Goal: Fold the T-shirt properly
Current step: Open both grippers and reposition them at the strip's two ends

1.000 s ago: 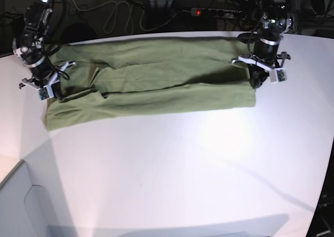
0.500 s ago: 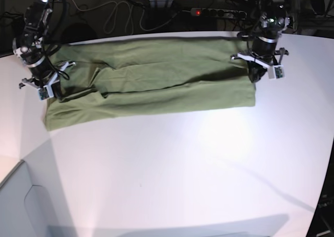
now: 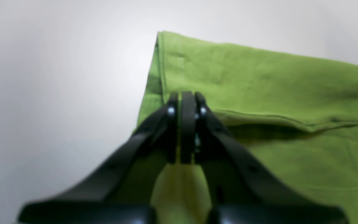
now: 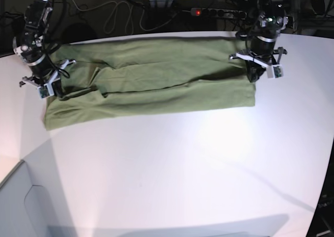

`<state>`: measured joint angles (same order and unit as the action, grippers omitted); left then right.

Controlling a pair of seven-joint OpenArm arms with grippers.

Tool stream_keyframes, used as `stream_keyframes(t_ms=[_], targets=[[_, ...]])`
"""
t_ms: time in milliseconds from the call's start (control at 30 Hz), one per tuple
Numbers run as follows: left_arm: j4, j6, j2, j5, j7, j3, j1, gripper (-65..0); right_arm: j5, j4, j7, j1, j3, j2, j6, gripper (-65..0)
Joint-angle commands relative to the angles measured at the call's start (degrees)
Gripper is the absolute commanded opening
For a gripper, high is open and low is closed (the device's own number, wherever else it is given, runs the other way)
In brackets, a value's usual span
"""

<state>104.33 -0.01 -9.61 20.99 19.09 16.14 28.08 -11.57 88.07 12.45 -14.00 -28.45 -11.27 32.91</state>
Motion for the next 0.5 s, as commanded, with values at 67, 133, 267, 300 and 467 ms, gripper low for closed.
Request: stream_keyframes(t_ms=[67, 133, 267, 300, 467], targets=[[1.1, 0.0, -0.5, 0.2, -1.4, 0.3, 0.2, -65.0, 0.9, 1.0, -1.3, -0.2, -0.3, -0.9, 0.9, -43.9], [1.4, 0.0, -0.5, 0.2, -1.4, 0.4, 0.2, -65.0, 1.0, 1.6, -1.9, -1.0, -0.4, -0.9, 0.9, -37.0], [1.6, 0.0, -0.6, 0.2, -1.3, 0.4, 0.3, -65.0, 1.2, 5.1, -1.9, -2.2, -3.3, -0.5, 0.9, -29.0], [1.6, 0.0, -0.6, 0.2, -1.3, 0.4, 0.4, -65.0, 1.2, 6.2, -1.9, -2.6, -3.9, -0.1, 0.9, -28.1], [2.4, 0.1, -0.5, 0.2, -1.3, 0.5, 1.4, -46.6, 1.2, 11.3, -1.3, -2.9, -4.1, 1.1, 1.0, -27.2]])
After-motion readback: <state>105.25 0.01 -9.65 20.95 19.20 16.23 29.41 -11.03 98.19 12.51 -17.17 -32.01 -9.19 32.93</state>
